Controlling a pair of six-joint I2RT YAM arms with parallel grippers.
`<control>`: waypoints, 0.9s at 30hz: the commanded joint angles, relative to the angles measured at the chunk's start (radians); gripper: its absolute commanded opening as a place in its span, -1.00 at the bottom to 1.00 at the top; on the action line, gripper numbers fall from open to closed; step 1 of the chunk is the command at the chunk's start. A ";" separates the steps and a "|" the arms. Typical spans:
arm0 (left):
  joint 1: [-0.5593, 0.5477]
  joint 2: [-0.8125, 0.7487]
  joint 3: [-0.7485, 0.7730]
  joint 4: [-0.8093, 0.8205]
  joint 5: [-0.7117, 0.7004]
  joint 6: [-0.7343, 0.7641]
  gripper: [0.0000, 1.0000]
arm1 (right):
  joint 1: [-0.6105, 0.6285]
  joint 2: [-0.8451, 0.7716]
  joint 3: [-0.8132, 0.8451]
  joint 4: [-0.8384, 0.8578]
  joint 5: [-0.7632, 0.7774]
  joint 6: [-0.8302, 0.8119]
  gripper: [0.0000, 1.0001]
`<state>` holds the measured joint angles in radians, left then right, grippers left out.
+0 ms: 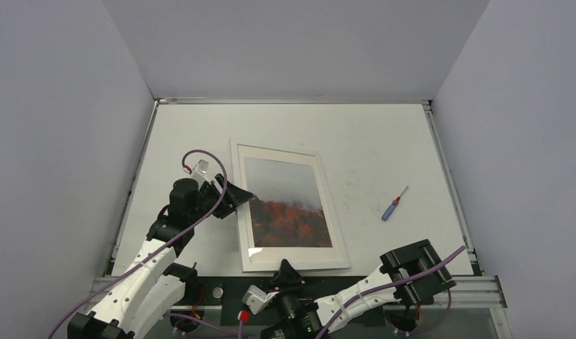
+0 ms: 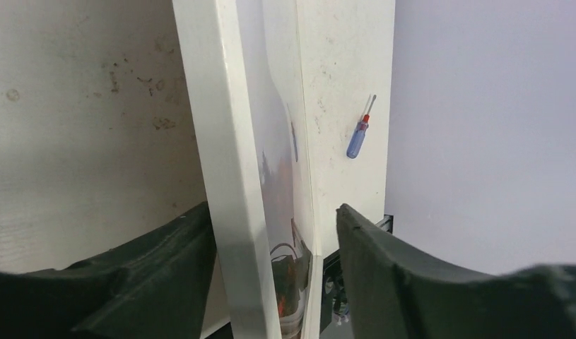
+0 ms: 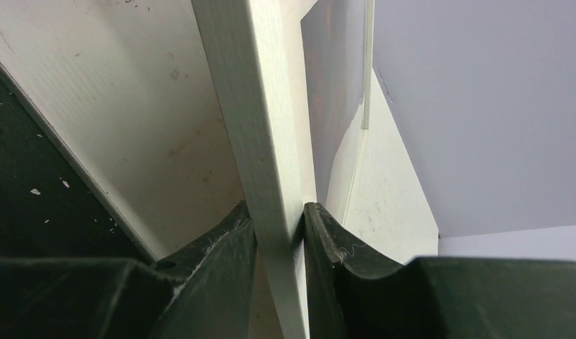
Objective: Take the photo out of the frame
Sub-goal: Turn over the photo frame at the center of the board.
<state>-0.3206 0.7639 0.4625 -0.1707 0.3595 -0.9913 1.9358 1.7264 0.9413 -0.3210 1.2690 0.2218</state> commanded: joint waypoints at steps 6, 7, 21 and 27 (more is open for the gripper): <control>0.002 -0.093 0.138 -0.127 -0.112 0.089 0.54 | -0.024 -0.188 -0.056 0.130 0.036 0.061 -1.00; 0.003 -0.109 0.156 -0.154 -0.137 0.098 0.58 | -0.029 -0.217 -0.078 0.150 0.026 0.062 -1.00; 0.005 -0.242 0.188 -0.274 -0.310 0.128 0.80 | -0.140 -0.650 -0.321 0.375 -0.121 0.116 -1.00; 0.005 -0.197 0.167 -0.229 -0.275 0.115 0.80 | -0.149 -0.798 -0.377 0.388 -0.128 0.141 -1.00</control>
<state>-0.3199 0.5446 0.6239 -0.4377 0.0750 -0.8822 1.7985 1.0134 0.5861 -0.0601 1.1812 0.2287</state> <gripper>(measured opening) 0.900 0.292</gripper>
